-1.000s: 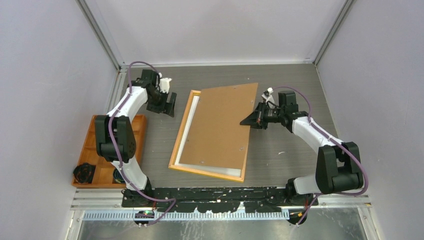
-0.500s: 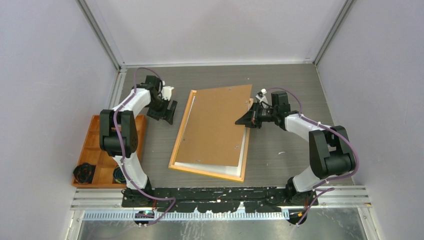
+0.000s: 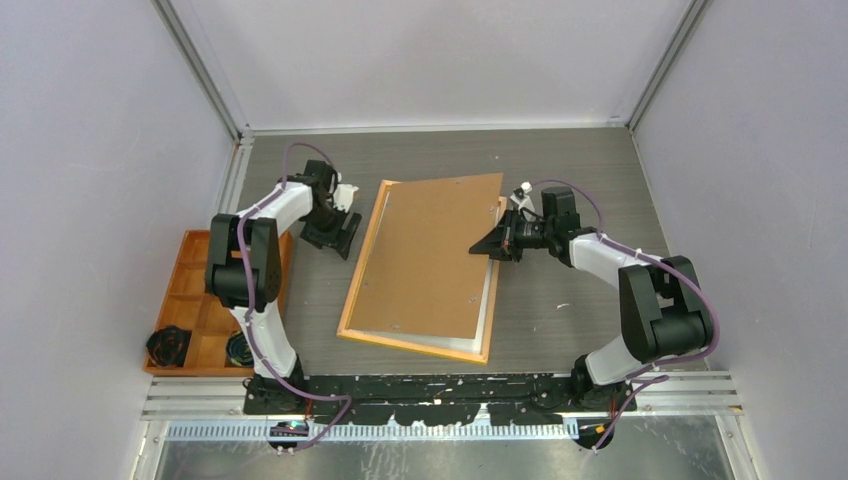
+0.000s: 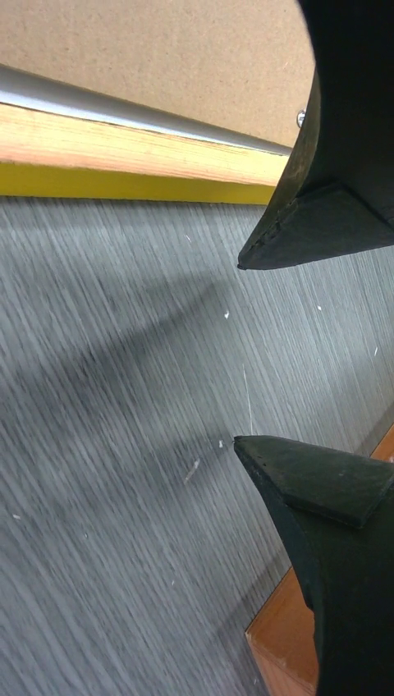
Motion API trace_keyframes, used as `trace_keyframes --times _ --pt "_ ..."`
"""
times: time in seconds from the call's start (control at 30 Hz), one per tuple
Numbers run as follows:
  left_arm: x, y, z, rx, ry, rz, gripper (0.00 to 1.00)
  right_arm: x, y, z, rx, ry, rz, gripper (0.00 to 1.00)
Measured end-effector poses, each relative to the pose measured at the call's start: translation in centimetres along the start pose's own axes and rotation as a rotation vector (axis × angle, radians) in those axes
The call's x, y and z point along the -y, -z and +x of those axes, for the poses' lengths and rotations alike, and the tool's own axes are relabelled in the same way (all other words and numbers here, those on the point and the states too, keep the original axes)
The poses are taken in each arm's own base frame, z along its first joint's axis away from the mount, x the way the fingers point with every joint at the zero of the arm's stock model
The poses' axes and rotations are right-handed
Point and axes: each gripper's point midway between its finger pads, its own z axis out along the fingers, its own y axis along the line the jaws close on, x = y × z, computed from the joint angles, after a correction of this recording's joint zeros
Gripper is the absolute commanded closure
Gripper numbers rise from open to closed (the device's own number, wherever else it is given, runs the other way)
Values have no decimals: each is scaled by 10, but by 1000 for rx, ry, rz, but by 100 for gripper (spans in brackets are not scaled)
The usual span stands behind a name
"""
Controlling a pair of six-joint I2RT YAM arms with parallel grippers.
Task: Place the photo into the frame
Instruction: Place the photo frame item in the photo frame.
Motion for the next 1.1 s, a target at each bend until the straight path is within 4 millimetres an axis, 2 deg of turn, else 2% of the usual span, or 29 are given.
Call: trace_keyframes --times 0.27,0.77,1.1 --pt "12 -4 0 -10 -39 -3 26 -3 2 4 -5 0 2 99" --pt "15 -7 -2 -14 -57 -9 26 -1 2 6 -12 -4 10 99" --pt "29 -11 -1 -23 -116 2 29 10 -7 3 -33 -29 24 99"
